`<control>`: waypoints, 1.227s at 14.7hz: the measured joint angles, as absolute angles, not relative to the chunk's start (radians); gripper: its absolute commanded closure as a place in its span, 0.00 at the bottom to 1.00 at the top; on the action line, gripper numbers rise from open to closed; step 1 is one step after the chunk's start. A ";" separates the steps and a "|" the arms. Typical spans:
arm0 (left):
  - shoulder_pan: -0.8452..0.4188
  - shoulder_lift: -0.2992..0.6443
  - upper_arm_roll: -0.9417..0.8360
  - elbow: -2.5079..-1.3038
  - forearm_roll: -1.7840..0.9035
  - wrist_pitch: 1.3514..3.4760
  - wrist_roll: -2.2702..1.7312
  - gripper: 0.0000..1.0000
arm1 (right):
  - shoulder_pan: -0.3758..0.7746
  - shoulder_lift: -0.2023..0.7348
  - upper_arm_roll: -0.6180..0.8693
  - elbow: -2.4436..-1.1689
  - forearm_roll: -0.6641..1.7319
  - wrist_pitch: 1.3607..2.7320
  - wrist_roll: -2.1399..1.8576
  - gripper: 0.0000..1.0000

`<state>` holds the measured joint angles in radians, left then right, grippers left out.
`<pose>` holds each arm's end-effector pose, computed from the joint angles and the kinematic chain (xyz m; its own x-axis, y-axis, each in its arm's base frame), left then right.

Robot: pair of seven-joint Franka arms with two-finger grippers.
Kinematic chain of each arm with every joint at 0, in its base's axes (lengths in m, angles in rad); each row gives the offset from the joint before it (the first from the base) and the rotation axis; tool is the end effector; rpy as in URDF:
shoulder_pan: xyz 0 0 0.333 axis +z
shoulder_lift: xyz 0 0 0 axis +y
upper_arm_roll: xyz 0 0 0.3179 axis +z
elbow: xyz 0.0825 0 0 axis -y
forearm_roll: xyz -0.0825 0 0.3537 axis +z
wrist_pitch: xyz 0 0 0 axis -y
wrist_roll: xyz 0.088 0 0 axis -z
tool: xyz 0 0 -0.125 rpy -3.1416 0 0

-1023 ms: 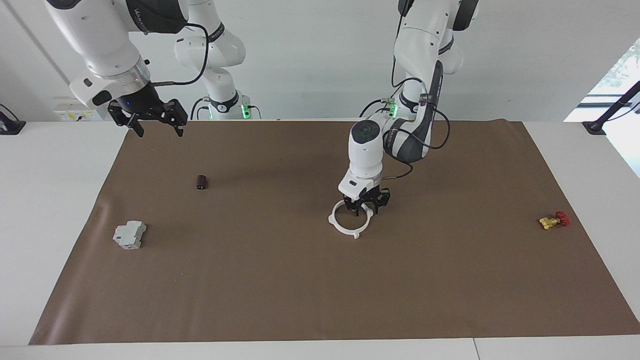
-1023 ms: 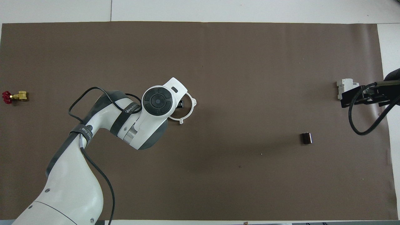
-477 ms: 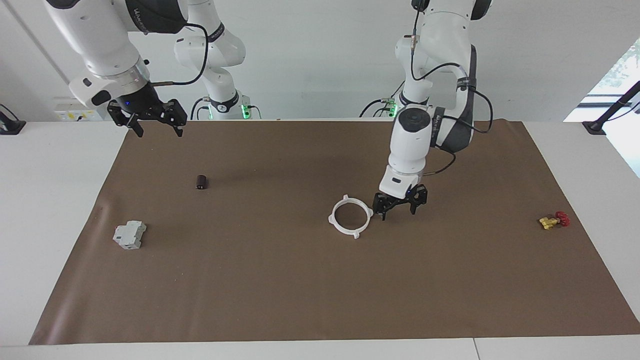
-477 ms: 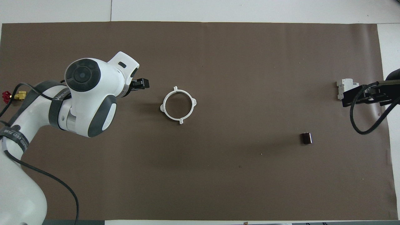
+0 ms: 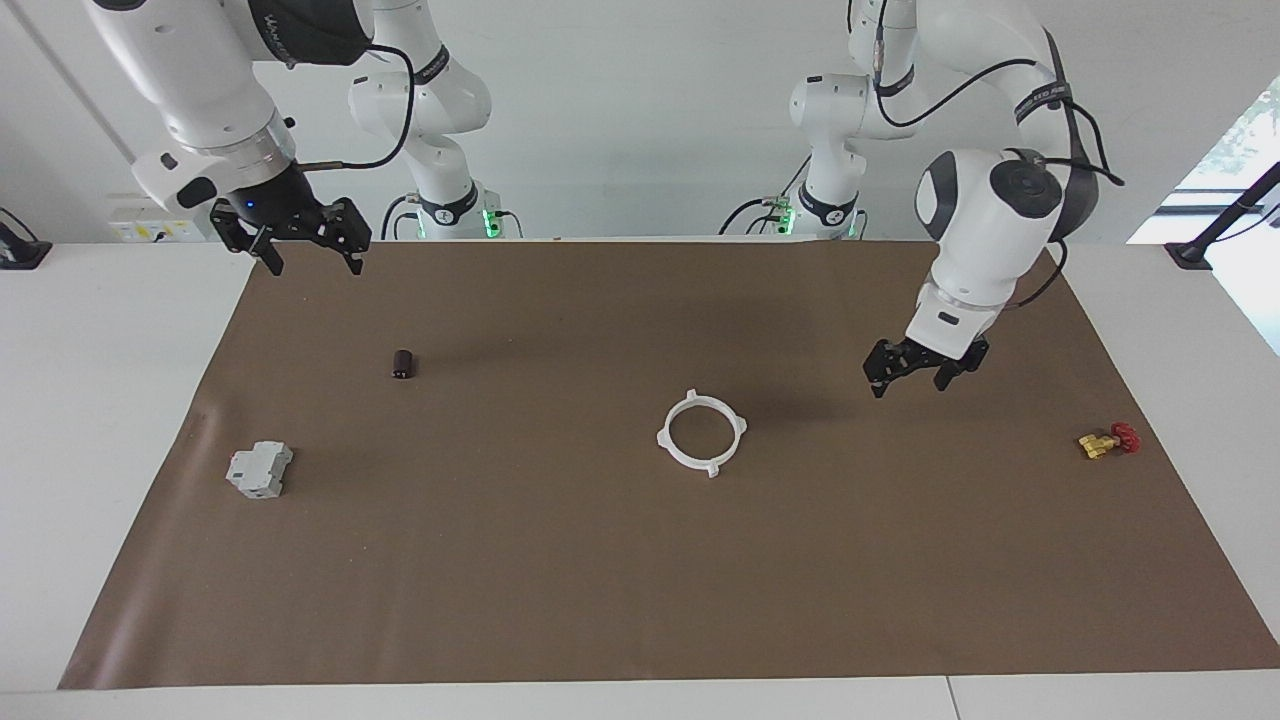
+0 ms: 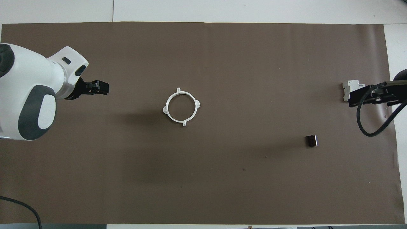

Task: Assemble drain pipe with both arms

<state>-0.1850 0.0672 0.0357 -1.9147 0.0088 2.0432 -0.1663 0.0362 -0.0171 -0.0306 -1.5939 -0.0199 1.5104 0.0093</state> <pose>0.5502 -0.0825 0.4596 0.9980 0.0131 0.0622 0.0131 -0.9999 -0.0002 0.5108 0.0001 0.6021 0.9978 -0.0049 -0.0662 -0.0036 -0.9998 0.0200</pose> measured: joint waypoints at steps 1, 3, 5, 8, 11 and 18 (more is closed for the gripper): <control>-0.163 0.048 0.037 -1.913 0.009 2.017 -0.142 0.00 | 0.036 -0.017 -0.031 -1.594 -0.020 1.510 0.009 0.00; -0.131 0.025 0.040 -1.885 0.006 1.954 -0.110 0.00 | 0.036 -0.017 -0.031 -1.593 -0.020 1.510 0.009 0.00; -0.110 0.020 0.040 -1.819 -0.002 1.868 -0.087 0.00 | 0.036 -0.017 -0.031 -1.593 -0.020 1.510 0.009 0.00; -0.083 0.020 0.042 -1.724 -0.023 1.763 -0.046 0.00 | 0.036 -0.017 -0.031 -1.593 -0.020 1.510 0.009 0.00; -0.078 0.020 0.044 -1.686 -0.027 1.708 -0.036 0.00 | 0.036 -0.017 -0.031 -1.593 -0.020 1.511 0.009 0.00; -0.016 0.020 0.051 -1.703 -0.027 1.686 0.049 0.00 | 0.036 -0.017 -0.031 -1.593 -0.020 1.511 0.009 0.00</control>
